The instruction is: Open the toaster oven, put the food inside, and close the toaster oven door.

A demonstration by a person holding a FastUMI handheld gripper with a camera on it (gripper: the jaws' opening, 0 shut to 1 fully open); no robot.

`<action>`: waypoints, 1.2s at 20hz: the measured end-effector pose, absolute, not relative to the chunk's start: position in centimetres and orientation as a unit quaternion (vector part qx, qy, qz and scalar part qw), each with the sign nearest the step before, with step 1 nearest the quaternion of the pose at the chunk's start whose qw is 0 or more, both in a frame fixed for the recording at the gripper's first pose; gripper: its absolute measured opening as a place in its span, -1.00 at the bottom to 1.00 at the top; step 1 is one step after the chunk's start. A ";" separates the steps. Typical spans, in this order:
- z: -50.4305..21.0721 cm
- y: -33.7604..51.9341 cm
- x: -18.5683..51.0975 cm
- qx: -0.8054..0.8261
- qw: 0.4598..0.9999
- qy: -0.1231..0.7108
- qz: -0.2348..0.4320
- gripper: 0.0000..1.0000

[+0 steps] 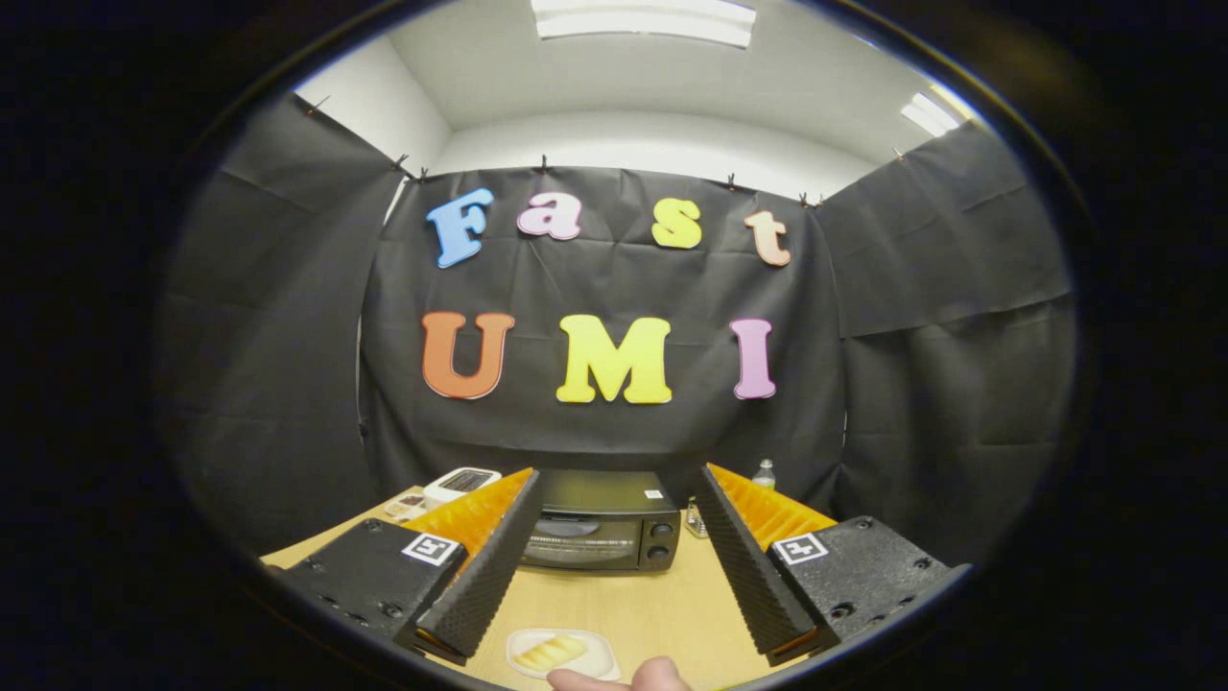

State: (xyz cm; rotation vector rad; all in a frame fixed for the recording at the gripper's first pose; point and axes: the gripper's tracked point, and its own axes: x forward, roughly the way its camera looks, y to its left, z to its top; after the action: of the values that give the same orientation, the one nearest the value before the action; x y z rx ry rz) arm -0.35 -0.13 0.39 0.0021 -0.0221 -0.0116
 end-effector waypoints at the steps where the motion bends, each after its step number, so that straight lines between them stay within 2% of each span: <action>1: 0.4 -0.1 -0.3 0.001 1.000 -0.011 -0.006 1.00; 14: -0.6 0.2 2.9 0.016 1.000 -0.006 -0.006 1.00; 19: -0.8 1.1 8.3 0.014 1.000 -0.005 -0.008 1.00; 24: -2.4 3.4 15.5 0.021 1.000 0.011 0.018 1.00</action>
State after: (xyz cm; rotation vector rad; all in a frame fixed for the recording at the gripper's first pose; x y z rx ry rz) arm 15.48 3.37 -2.37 0.0414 0.0227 0.0368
